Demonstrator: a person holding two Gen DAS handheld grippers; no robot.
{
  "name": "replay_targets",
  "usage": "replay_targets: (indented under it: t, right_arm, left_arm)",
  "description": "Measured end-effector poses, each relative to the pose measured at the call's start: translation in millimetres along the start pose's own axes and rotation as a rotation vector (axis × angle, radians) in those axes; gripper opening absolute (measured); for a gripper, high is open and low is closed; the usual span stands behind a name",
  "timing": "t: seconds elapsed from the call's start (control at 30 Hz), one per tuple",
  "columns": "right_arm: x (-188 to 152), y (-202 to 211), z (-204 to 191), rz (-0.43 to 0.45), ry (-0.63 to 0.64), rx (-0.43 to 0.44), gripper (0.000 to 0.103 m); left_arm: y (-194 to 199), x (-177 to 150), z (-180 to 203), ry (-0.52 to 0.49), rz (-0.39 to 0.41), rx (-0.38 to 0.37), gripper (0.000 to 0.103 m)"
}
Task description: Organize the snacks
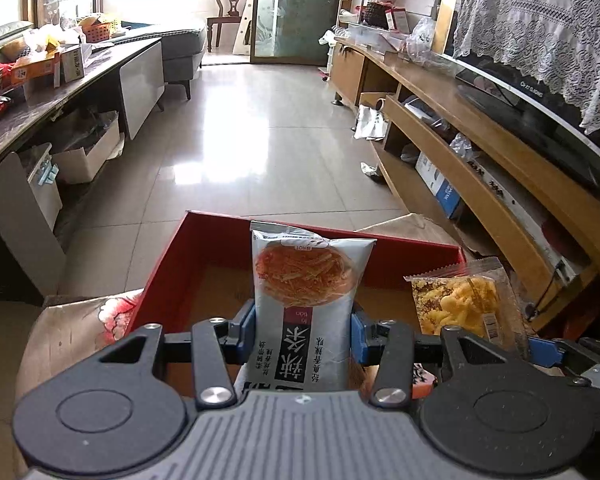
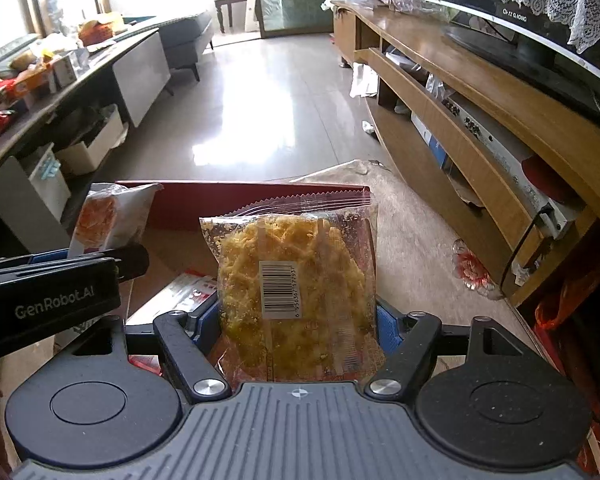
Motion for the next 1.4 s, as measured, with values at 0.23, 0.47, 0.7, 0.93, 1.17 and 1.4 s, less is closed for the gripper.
replay_targets:
  t: [0.23, 0.47, 0.7, 0.93, 1.17, 1.4]
  right_arm:
    - [4, -13, 1, -0.006, 0.007, -0.014, 0.079]
    - [7, -22, -4, 0.007, 0.038, -0.029, 0.079]
    - [12, -27, -8, 0.020, 0.072, -0.046, 0.081]
    - [12, -36, -15, 0.011, 0.093, -0.017, 0.081]
    - [14, -40, -16, 0.004, 0.081, -0.012, 0.082]
    - [17, -32, -15, 0.034, 0.086, -0.030, 0.085]
  left_arm:
    - [-18, 1, -3, -0.010, -0.015, 0.034, 0.046]
    - [-37, 2, -6, -0.011, -0.037, 0.055, 0.046]
    - [-45, 1, -10, -0.001, -0.051, 0.068, 0.046]
    - [-49, 0, -11, 0.006, -0.062, 0.077, 0.048]
    - [-49, 2, -14, 0.024, -0.055, 0.077, 0.064]
    - [-40, 5, -16, 0.038, -0.033, 0.077, 0.073]
Point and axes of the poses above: each gripper's, at about its wrist camera, not at the fingertips, and y roughly against the way its jaws point, z to its right, x to its top, the point moved 6 cm from there along -y, roughly the way its jaws point, and after that the axes turned 2 degrees about -x, right-handed, at the moved point
